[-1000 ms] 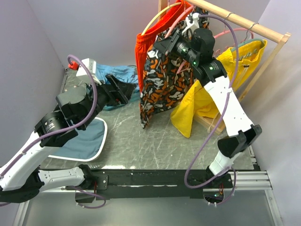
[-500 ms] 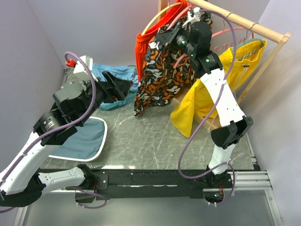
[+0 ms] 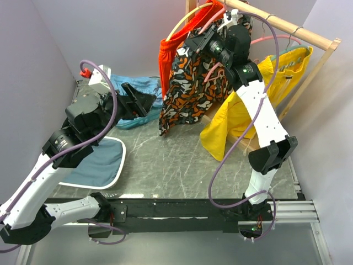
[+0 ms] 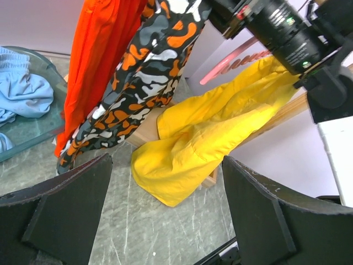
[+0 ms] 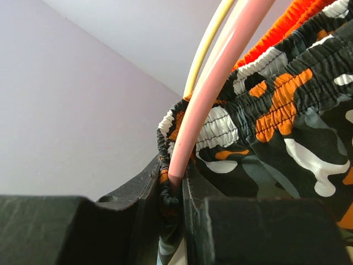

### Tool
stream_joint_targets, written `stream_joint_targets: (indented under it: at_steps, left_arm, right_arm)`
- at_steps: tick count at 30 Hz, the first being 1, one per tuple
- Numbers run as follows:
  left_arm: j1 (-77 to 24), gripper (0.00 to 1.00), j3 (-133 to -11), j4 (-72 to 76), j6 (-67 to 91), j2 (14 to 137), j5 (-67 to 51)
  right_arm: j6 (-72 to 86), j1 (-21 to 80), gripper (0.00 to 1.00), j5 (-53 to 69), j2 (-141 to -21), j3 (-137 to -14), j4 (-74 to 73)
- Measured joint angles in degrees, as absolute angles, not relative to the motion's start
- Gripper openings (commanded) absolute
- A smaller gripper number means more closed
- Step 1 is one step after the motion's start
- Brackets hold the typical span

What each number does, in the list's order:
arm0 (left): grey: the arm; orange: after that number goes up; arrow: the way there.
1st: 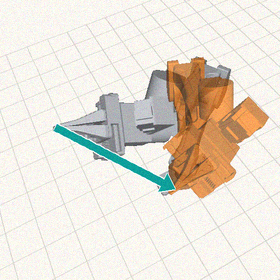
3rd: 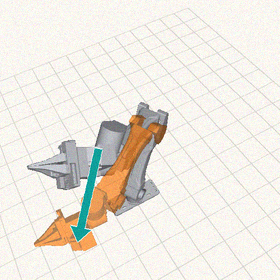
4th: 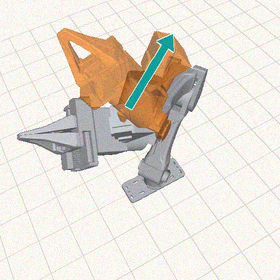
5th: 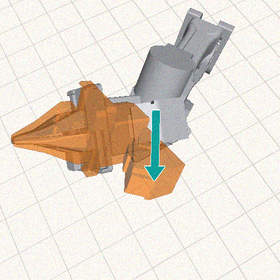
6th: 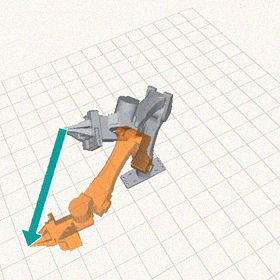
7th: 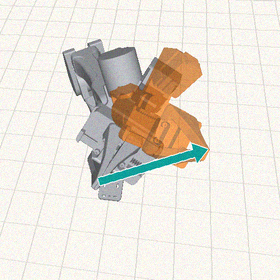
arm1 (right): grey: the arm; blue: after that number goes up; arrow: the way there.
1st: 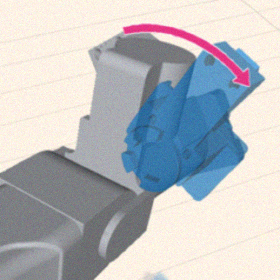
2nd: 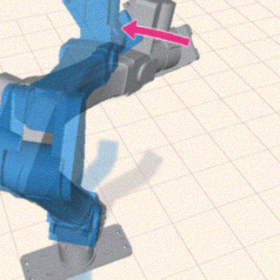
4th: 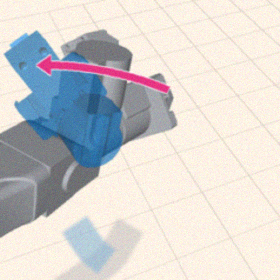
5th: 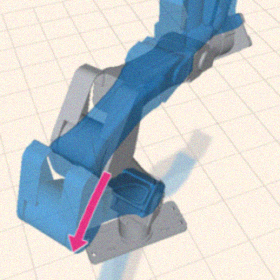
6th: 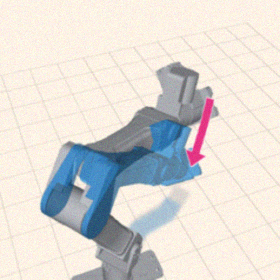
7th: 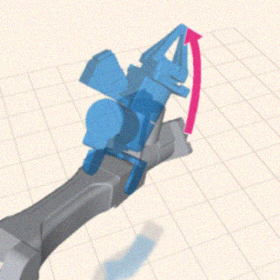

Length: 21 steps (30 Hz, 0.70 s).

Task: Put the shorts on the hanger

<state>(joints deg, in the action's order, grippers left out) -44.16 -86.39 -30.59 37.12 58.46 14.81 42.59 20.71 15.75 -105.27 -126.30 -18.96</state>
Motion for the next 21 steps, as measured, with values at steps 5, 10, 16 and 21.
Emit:
stream_joint_targets:
  at_steps: [5,10,16,21]
  left_arm:
    - [-43.4,0.87,-85.3,-29.7,37.2,58.3,13.9]
    - [-42.7,0.87,-82.9,-29.3,37.4,58.0,13.0]
    - [-41.8,0.93,-81.0,-28.5,38.0,57.9,12.2]
    - [-41.2,0.96,-79.5,-27.9,38.6,57.9,11.8]
  right_arm:
    - [43.5,20.6,0.0,16.1,-105.0,-120.6,-15.2]
    - [43.6,20.1,0.24,16.2,-105.0,-118.3,-14.7]
    - [43.7,20.1,0.65,16.4,-104.6,-118.3,-13.8]
    - [43.5,20.5,0.78,17.1,-100.7,-115.4,-13.6]
